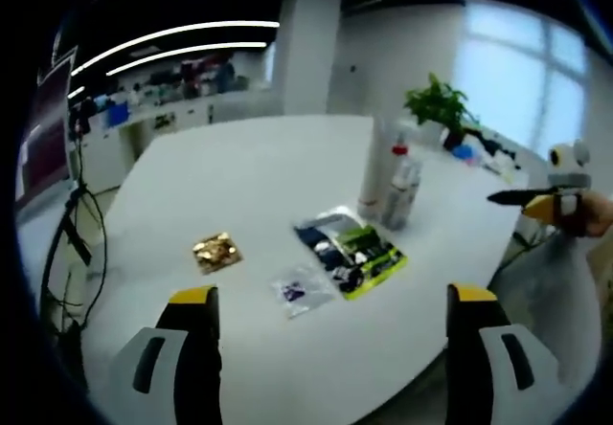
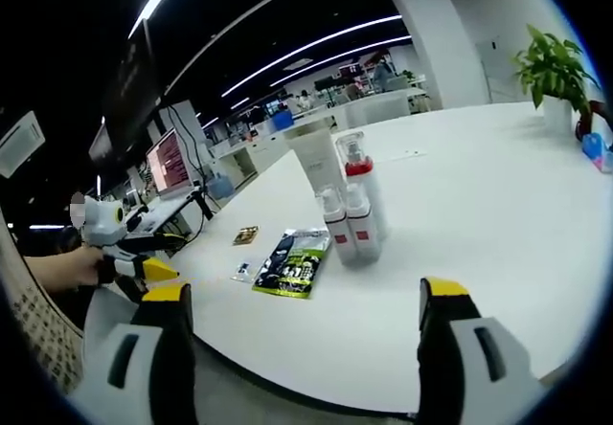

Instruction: Arrange the skincare products in the storage area until every visible bottle or jar stands upright without overlapping.

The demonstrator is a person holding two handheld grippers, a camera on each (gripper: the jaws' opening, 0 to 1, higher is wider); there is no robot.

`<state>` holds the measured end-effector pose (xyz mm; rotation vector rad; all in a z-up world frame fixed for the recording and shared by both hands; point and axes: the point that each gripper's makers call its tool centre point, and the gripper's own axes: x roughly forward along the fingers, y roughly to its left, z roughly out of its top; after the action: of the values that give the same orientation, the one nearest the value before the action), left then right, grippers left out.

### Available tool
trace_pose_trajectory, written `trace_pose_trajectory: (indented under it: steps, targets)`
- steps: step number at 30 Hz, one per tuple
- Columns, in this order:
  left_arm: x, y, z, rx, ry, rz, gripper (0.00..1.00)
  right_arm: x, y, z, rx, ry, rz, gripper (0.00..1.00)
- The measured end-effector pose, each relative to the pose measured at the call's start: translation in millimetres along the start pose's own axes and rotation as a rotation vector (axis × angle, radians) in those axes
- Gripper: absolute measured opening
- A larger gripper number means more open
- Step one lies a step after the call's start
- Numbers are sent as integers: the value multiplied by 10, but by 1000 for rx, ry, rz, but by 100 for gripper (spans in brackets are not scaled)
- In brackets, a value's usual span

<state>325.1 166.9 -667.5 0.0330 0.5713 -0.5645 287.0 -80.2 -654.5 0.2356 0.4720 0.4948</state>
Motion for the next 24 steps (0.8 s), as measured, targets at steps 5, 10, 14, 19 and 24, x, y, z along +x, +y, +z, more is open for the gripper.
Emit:
trace_pose_trajectory:
  steps: [5, 10, 14, 19, 24]
  targets:
    - [70, 83, 72, 29, 15, -9, 96, 1, -9, 11, 8, -5, -2, 98]
    - [161, 170, 100, 55, 41, -18, 96, 9, -24, 16, 18, -3, -4, 99]
    - [242, 282, 108, 78, 69, -17, 96, 18, -28, 3, 20, 6, -3, 99]
    - [333, 444, 122, 112, 108, -20, 96, 22, -55, -8, 27, 10, -8, 99]
    - [431, 591, 125, 145, 145, -24, 96, 18, -92, -7, 42, 6, -19, 99]
